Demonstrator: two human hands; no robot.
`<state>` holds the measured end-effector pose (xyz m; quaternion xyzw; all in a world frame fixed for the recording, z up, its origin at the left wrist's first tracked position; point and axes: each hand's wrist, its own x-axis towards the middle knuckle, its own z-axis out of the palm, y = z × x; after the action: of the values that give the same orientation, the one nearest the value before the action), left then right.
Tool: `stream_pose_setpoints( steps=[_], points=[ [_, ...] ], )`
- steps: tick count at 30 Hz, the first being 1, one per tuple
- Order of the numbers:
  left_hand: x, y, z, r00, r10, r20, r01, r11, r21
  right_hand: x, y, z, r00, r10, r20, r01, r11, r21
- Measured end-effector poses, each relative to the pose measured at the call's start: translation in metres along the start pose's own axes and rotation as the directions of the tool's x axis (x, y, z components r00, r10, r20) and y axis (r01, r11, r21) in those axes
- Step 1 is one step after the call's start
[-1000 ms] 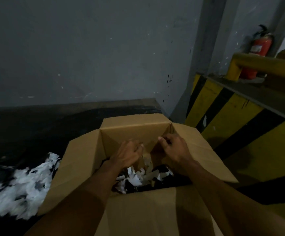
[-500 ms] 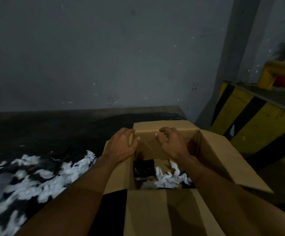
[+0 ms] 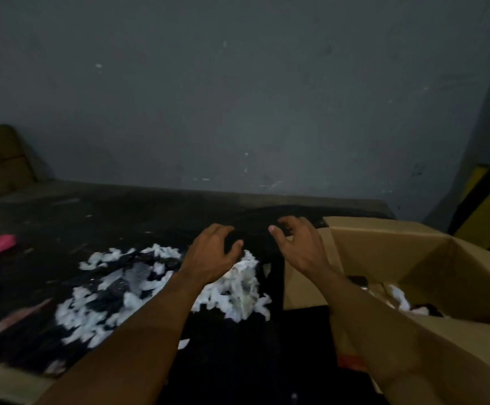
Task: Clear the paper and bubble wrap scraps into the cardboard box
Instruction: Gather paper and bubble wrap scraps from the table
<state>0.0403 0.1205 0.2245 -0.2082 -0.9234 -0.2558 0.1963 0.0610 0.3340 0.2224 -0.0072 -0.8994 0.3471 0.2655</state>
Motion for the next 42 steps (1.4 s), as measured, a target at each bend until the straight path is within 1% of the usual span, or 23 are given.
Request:
stream_pose_setpoints(
  steps=[3,6,11,13,18,22,26,29,31,33,35,37,40,42],
  points=[
    [-0.026,-0.038,-0.021,1.000,-0.023,0.000,0.023,1.000,0.018,-0.020,-0.030,0.033,1.000,0.004,0.022,-0.004,1.000,-0.004],
    [-0.055,-0.071,-0.032,0.998,-0.067,0.005,0.067,0.998,0.000,-0.041,-0.049,0.065,0.996,0.006,0.086,-0.004,1.000,-0.024],
    [-0.097,-0.114,-0.021,0.992,-0.107,0.070,0.110,0.993,-0.037,-0.075,-0.055,0.106,0.982,0.057,0.179,-0.053,0.998,-0.025],
    [-0.106,-0.122,-0.009,0.988,-0.126,0.088,0.130,0.991,-0.044,-0.086,-0.047,0.119,0.976,0.081,0.203,-0.073,0.996,-0.044],
    [-0.106,-0.135,0.035,0.972,-0.143,0.185,0.150,0.988,-0.023,-0.094,-0.010,0.144,0.962,0.133,0.237,-0.108,0.987,-0.117],
    [-0.092,-0.142,0.072,0.973,-0.142,0.183,0.149,0.989,-0.024,-0.085,0.025,0.168,0.960,0.150,0.237,-0.104,0.975,-0.195],
    [-0.074,-0.157,0.112,0.971,-0.102,0.215,0.109,0.994,-0.020,-0.072,0.052,0.198,0.932,0.201,0.303,-0.124,0.959,-0.255],
    [-0.062,-0.167,0.139,0.968,-0.096,0.233,0.094,0.995,0.020,-0.066,0.068,0.220,0.936,0.172,0.308,-0.094,0.963,-0.254],
    [-0.054,-0.174,0.155,0.972,-0.088,0.220,0.069,0.993,0.093,-0.062,0.078,0.232,0.941,0.168,0.294,-0.081,0.954,-0.287],
    [-0.047,-0.180,0.169,0.954,-0.149,0.259,0.105,0.979,0.175,-0.058,0.085,0.241,0.938,0.188,0.291,-0.088,0.942,-0.325],
    [-0.042,-0.183,0.180,0.913,-0.241,0.328,0.167,0.957,0.239,-0.057,0.091,0.249,0.915,0.213,0.343,-0.082,0.929,-0.361],
    [-0.039,-0.188,0.190,0.887,-0.293,0.355,0.202,0.941,0.272,-0.059,0.098,0.256,0.897,0.233,0.377,-0.064,0.910,-0.411],
    [-0.045,-0.200,0.201,0.898,-0.257,0.356,0.163,0.948,0.274,-0.062,0.104,0.263,0.906,0.249,0.341,-0.081,0.895,-0.439],
    [-0.055,-0.206,0.206,0.925,-0.206,0.319,0.141,0.966,0.215,-0.065,0.104,0.265,0.922,0.250,0.295,-0.107,0.898,-0.427]
  ],
)
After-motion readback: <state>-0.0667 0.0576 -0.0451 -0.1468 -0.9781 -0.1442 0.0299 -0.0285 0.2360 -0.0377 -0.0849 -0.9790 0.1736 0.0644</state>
